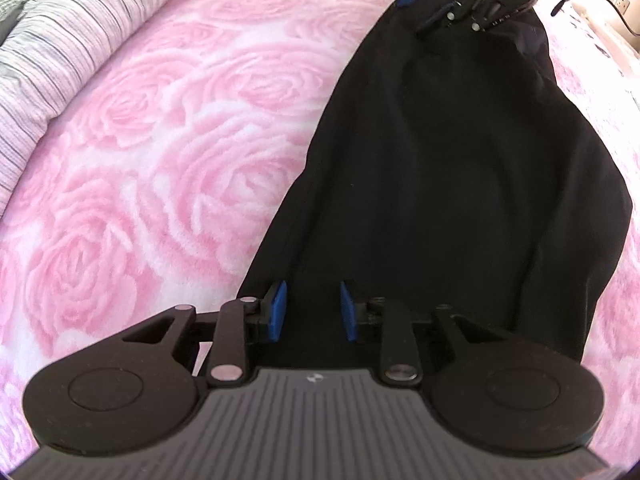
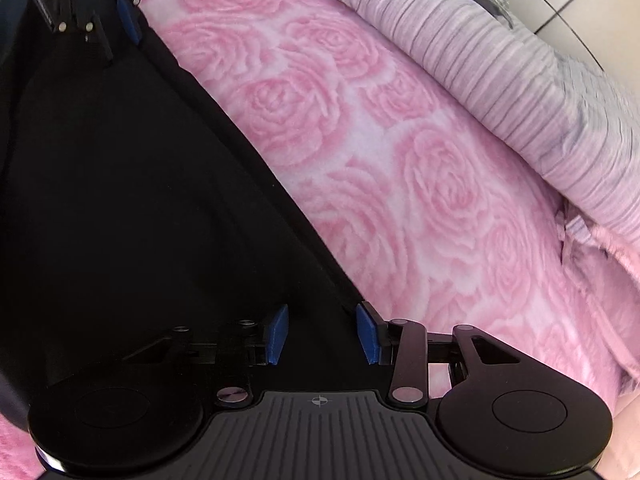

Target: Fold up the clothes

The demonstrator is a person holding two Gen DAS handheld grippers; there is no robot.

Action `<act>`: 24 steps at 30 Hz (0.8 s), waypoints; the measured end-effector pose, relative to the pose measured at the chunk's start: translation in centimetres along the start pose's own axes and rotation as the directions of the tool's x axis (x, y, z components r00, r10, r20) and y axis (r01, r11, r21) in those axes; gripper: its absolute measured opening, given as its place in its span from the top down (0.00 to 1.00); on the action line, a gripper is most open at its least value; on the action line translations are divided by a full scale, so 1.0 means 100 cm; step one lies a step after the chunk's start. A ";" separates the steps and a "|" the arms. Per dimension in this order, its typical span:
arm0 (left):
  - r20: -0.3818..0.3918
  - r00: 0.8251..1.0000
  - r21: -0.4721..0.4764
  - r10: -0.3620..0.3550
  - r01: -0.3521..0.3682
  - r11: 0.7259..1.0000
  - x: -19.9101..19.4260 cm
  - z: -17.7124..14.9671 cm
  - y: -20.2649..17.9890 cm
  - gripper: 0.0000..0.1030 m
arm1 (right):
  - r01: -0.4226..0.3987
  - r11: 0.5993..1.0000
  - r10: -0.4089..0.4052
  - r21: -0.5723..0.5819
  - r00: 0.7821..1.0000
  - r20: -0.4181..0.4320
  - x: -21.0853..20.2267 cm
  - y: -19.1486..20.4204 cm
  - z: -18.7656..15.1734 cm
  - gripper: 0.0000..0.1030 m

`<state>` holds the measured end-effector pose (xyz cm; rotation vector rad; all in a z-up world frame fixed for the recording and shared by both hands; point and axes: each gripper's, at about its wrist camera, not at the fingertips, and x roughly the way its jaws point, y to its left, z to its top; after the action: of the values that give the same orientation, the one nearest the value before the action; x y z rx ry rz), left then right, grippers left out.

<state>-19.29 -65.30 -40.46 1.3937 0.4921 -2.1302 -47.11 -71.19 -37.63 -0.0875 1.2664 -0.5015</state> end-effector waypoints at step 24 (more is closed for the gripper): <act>0.065 0.989 -0.085 0.133 -0.127 0.988 -0.007 0.001 0.012 0.98 | 0.132 0.972 -0.135 0.193 0.991 0.004 0.005 -0.020 0.009 0.96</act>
<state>-18.44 -66.16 -39.80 1.2662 0.4415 -2.0252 -46.77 -73.39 -37.15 -0.0140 1.1946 -0.7354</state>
